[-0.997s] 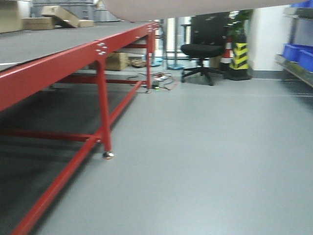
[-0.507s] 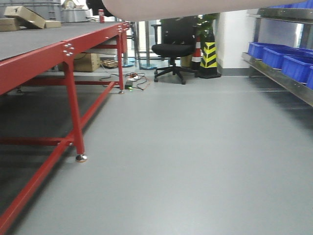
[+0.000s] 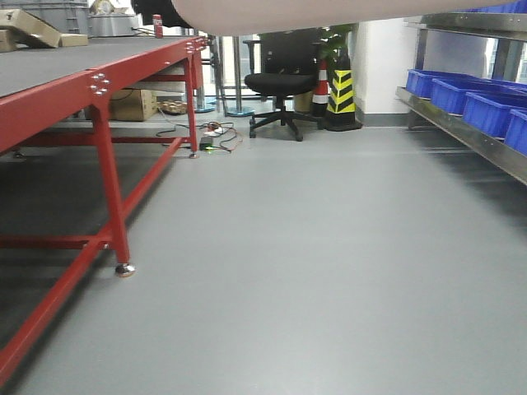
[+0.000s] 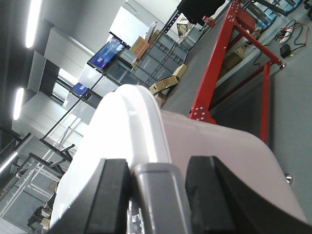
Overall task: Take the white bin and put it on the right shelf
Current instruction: 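Hold the bin raised while the base drives away from the table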
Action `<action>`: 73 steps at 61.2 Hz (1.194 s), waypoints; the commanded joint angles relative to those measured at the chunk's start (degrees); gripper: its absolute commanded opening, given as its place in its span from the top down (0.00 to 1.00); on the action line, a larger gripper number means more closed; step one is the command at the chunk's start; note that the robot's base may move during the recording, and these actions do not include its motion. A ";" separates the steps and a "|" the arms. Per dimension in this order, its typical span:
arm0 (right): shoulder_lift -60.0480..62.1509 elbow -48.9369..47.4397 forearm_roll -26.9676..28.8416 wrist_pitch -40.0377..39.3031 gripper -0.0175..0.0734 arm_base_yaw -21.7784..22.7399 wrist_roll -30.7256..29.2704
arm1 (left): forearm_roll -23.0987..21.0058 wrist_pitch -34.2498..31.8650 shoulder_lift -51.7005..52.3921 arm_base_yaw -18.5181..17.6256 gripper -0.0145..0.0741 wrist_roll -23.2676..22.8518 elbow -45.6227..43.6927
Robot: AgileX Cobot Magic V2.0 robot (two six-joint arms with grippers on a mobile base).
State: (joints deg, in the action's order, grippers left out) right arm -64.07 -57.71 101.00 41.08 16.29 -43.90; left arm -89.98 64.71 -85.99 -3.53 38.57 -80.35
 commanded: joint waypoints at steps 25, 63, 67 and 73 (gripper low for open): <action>1.89 -2.59 7.35 6.95 0.74 -1.20 0.13 | -2.69 10.97 2.67 -1.79 0.98 2.84 -2.01; 1.89 -2.59 7.35 6.95 0.74 -1.20 0.13 | -2.69 10.97 2.67 -1.79 0.98 2.84 -2.01; 1.89 -2.59 7.35 6.95 0.74 -1.20 0.13 | -2.69 10.97 2.67 -1.79 0.98 2.84 -2.01; 1.89 -2.59 7.35 6.95 0.74 -1.20 0.13 | -2.69 10.97 2.67 -1.79 0.98 2.84 -2.01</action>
State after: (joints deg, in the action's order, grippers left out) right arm -64.07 -57.74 101.11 40.96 16.29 -43.90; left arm -89.85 64.93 -85.99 -3.53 38.57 -80.35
